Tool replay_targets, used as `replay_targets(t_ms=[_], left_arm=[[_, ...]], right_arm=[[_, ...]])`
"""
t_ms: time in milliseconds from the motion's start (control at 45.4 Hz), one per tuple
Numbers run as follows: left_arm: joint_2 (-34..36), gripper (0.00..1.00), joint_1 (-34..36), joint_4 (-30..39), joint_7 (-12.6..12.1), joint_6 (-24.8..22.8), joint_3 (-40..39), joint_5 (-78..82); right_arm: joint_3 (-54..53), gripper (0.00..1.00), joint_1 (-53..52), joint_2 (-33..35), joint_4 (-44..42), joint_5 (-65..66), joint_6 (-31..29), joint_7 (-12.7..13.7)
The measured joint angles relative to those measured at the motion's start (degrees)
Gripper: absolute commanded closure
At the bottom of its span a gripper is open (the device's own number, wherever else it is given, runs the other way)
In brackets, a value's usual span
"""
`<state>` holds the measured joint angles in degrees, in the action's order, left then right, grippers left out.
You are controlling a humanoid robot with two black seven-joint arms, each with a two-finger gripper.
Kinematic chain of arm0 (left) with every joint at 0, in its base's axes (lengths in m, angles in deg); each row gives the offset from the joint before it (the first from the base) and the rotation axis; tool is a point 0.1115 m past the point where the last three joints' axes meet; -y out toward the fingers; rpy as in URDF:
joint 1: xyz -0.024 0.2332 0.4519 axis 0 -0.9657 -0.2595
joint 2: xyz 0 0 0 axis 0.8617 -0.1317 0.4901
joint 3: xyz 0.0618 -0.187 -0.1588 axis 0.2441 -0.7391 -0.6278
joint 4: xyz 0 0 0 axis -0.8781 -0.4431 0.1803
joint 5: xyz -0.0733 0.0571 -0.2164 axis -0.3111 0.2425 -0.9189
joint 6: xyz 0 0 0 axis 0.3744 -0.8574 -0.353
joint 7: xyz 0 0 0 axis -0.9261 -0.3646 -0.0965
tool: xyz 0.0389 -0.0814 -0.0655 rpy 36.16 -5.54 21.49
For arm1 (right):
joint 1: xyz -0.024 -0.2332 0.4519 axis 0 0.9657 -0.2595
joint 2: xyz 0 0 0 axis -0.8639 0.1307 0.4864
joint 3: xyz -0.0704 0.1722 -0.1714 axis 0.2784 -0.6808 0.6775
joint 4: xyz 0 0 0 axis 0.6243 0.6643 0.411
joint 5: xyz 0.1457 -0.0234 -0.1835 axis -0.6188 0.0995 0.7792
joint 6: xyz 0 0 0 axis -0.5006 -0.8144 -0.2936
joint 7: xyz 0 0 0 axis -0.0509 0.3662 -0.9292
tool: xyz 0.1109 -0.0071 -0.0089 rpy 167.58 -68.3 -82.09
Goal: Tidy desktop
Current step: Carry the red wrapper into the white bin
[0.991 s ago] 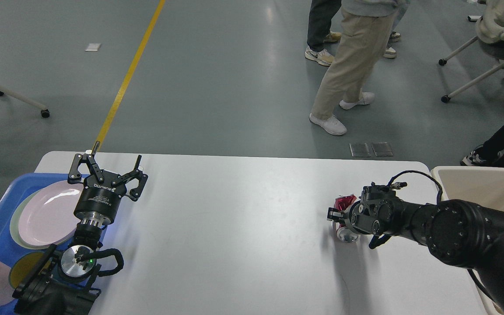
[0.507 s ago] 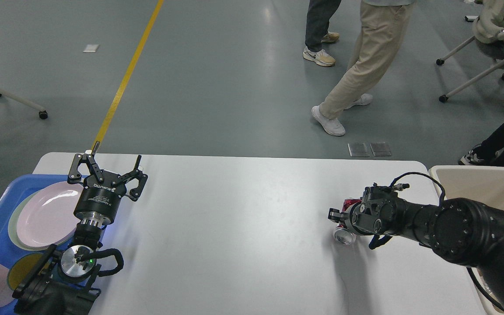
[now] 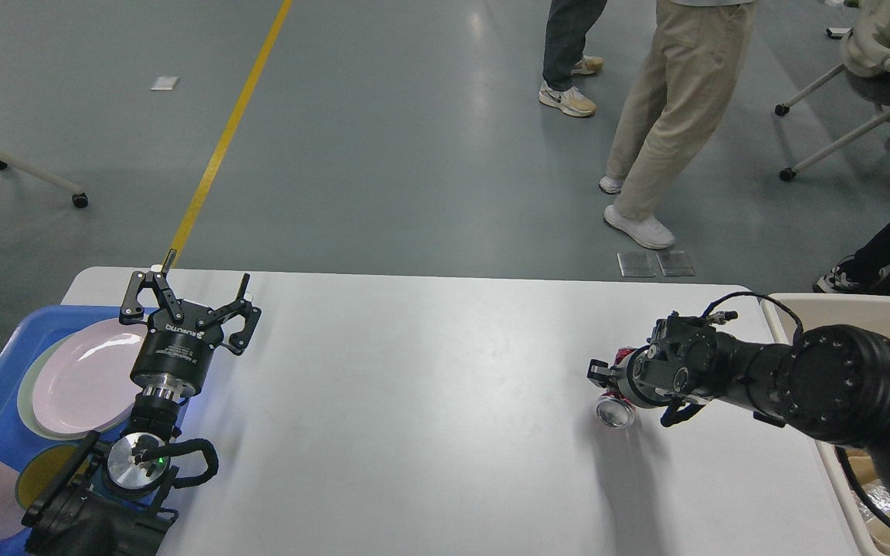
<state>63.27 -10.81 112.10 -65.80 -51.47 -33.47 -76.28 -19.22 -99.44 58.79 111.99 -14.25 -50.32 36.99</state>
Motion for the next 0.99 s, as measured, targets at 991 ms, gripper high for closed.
replay_targets(t_ms=[991], left_arm=[[0.0,0.03,0.0,0.0,0.0,0.0,-0.1,0.0]], right_arm=[[19.4,1.00,-64.2,26.0,58.4,-3.1,-18.2,-0.6]])
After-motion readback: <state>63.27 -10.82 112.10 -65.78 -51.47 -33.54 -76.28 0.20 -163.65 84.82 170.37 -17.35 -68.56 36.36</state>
